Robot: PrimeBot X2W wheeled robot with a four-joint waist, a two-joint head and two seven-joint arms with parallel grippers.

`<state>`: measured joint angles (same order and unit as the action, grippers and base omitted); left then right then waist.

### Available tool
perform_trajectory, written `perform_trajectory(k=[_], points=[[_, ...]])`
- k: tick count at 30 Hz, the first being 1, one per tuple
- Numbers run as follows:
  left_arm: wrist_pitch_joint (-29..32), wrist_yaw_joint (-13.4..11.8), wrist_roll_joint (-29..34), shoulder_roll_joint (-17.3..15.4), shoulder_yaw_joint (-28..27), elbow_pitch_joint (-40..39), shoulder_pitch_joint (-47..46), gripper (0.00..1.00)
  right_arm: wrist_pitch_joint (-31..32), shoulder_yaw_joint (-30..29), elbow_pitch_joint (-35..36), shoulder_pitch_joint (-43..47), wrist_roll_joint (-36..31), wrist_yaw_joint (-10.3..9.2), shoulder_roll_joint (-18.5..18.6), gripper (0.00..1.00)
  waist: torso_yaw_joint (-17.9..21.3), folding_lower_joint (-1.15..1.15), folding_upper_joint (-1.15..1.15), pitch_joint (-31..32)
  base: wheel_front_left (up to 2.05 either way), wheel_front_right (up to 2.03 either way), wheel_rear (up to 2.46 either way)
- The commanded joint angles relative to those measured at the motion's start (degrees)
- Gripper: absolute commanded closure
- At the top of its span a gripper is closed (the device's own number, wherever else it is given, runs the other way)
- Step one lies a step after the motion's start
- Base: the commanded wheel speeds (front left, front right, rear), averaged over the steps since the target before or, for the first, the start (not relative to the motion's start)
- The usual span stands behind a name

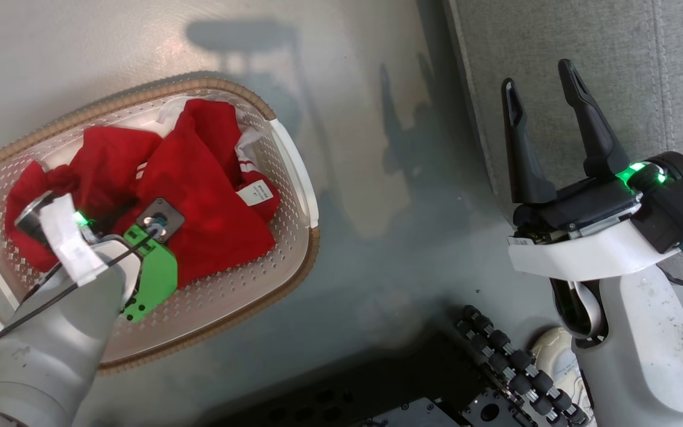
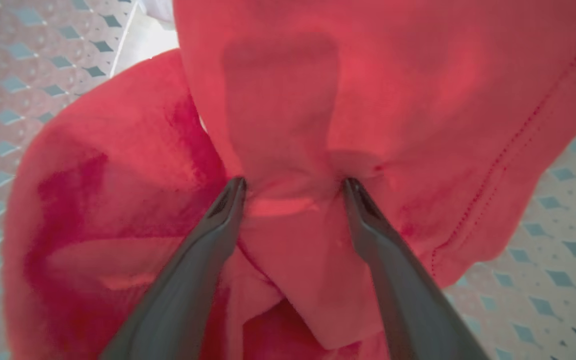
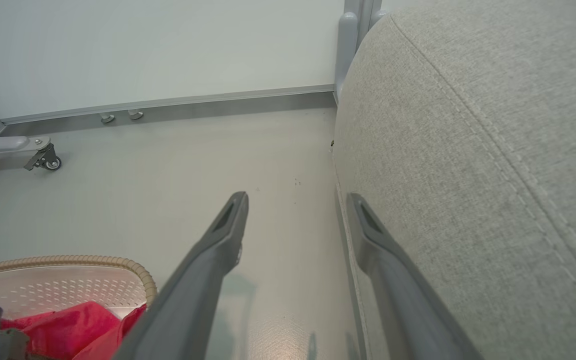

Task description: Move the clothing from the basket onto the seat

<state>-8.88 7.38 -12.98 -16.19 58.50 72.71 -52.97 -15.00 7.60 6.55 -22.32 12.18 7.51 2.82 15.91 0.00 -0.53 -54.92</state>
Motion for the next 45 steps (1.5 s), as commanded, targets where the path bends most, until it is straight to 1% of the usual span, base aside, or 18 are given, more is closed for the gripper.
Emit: perform_trajectory(k=[1, 4, 5, 6, 7, 11, 19, 27, 34, 37, 41, 45], points=[[0.6, 0.2, -0.4, 0.3, 0.8, 0.2, -1.2, 0.0, -0.3, -0.1, 0.4, -0.1, -0.3, -0.04, 0.1, 0.0, -0.3, 0.0, 0.53, -0.3, 0.0, 0.0, 0.0], [1.8, 0.2, -1.5, 0.8, 2.4, 0.4, -1.7, 0.0, -0.3, 0.0, 0.6, 0.3, -0.6, -0.04, 0.1, 0.0, -0.5, 0.0, 0.53, -0.6, 0.0, 0.0, 0.0], [2.0, 0.2, -2.0, 1.1, 3.1, 0.3, -1.9, 0.54, -0.3, 0.0, 0.7, 0.4, -0.7, -0.04, 0.1, 0.0, -0.6, 0.0, 0.53, -0.7, 0.0, 0.0, 0.0], [1.9, 0.2, -2.3, 1.2, 3.6, 0.2, -2.3, 0.72, -0.3, 0.0, 0.7, 0.5, -0.8, -0.04, 0.1, 0.0, -0.6, 0.0, 0.53, -0.7, 0.0, 0.0, 0.0], [2.2, 0.2, -2.6, 1.3, 4.3, 0.2, -2.5, 1.0, -0.3, -0.1, 0.8, 0.5, -0.9, -0.04, 0.1, 0.0, -0.7, 0.0, 0.53, -0.8, 0.0, 0.0, 0.0], [2.7, 0.2, -3.9, 1.7, 6.3, 0.3, -3.1, 1.0, -0.3, -0.2, 0.6, 0.7, -1.3, -0.04, 0.1, 0.0, -1.1, 0.0, 0.53, -0.5, 0.0, 0.0, 0.0], [-2.2, 0.2, -7.0, 3.0, 8.9, -0.8, -3.3, 1.0, -0.3, 0.3, -0.4, 0.3, -0.9, -0.04, 0.1, 0.0, -1.9, 0.0, 0.53, 2.7, 0.0, 0.0, 0.0], [-5.1, 0.2, -10.4, 4.7, 11.1, -2.1, -1.5, 1.0, -0.3, 0.8, -2.8, 0.5, -1.3, -0.04, 0.1, 0.0, -3.3, 0.0, 0.53, 8.3, 0.0, 0.0, 0.0], [-6.3, 0.2, -13.3, 6.3, 11.9, -4.6, 0.1, 1.0, -0.3, 0.4, -5.0, 1.4, -2.3, -0.04, 0.1, 0.0, -5.9, 0.0, 0.53, 14.0, 0.0, 0.0, 0.0], [-6.3, 0.2, -14.3, 6.7, 11.1, -7.1, 0.8, 1.0, -0.3, 0.3, -6.0, 1.9, -2.6, -0.04, 0.2, 0.0, -7.0, 0.0, 0.53, 16.4, 0.0, 0.0, 0.0], [-6.3, 0.1, -14.4, 5.9, 8.8, -11.3, 2.7, 1.0, -0.3, 0.1, -7.3, 2.4, -2.9, -0.04, 0.2, 0.0, -8.4, 0.0, 0.53, 19.5, 0.0, 0.0, 0.0], [-6.4, -0.6, -13.8, 5.2, 5.6, -15.8, 4.9, 1.0, -0.3, 0.1, -8.5, 3.2, -3.3, -0.04, 0.2, 0.0, -9.5, 0.0, 0.53, 22.5, 0.0, 0.0, 0.0]])
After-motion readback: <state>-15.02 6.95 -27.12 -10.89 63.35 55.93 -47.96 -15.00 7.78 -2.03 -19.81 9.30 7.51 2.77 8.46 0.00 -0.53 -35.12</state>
